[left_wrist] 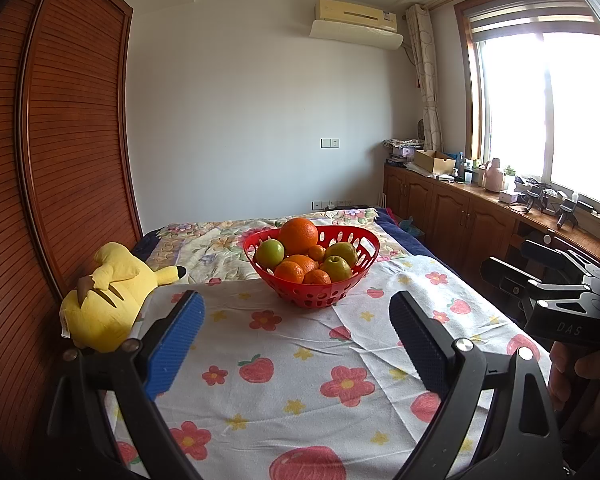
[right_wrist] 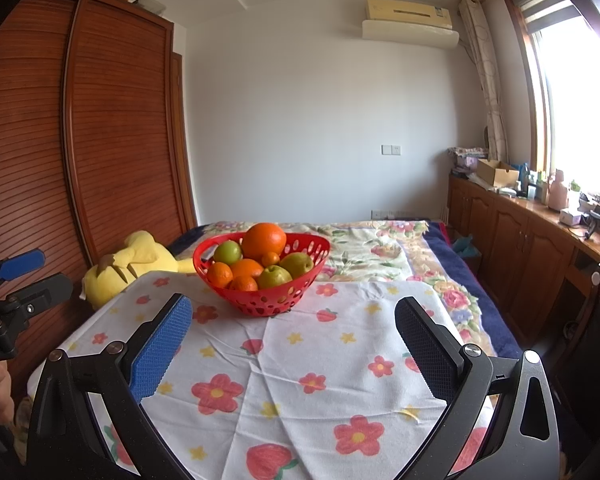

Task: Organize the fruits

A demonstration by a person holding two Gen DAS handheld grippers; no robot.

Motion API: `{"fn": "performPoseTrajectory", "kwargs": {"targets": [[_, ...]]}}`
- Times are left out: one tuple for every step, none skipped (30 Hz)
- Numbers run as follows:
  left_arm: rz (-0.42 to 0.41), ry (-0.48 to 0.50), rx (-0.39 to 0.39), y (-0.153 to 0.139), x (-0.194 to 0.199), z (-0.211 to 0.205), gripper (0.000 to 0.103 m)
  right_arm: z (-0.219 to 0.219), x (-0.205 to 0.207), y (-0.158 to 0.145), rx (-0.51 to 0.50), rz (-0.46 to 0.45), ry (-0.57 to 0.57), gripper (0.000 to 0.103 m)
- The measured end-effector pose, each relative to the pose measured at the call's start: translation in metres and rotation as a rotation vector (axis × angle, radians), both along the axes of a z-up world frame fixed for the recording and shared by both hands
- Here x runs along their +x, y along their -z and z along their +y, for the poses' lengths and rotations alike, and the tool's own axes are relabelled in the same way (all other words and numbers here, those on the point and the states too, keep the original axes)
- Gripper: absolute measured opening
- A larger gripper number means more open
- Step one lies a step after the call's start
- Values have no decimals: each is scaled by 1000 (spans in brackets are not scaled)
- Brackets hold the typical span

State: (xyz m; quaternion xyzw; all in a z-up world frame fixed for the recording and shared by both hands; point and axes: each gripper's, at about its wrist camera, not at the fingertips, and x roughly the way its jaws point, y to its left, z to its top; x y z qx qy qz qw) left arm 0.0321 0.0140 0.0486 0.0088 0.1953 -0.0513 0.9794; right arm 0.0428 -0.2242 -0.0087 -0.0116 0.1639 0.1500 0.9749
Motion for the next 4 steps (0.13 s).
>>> {"fn": "performPoseTrajectory", "kwargs": {"targets": [[0, 1, 0, 0, 0, 0, 94, 0, 0, 0, 1, 0, 0, 103], [0, 2, -1, 0, 0, 0, 94, 0, 0, 0, 1, 0, 0, 103], [0, 1, -1, 0, -1, 0, 94, 0, 0, 0, 1, 1, 0, 103], [0, 1, -1, 1, -1, 0, 94, 0, 0, 0, 1, 1, 0, 103]]}}
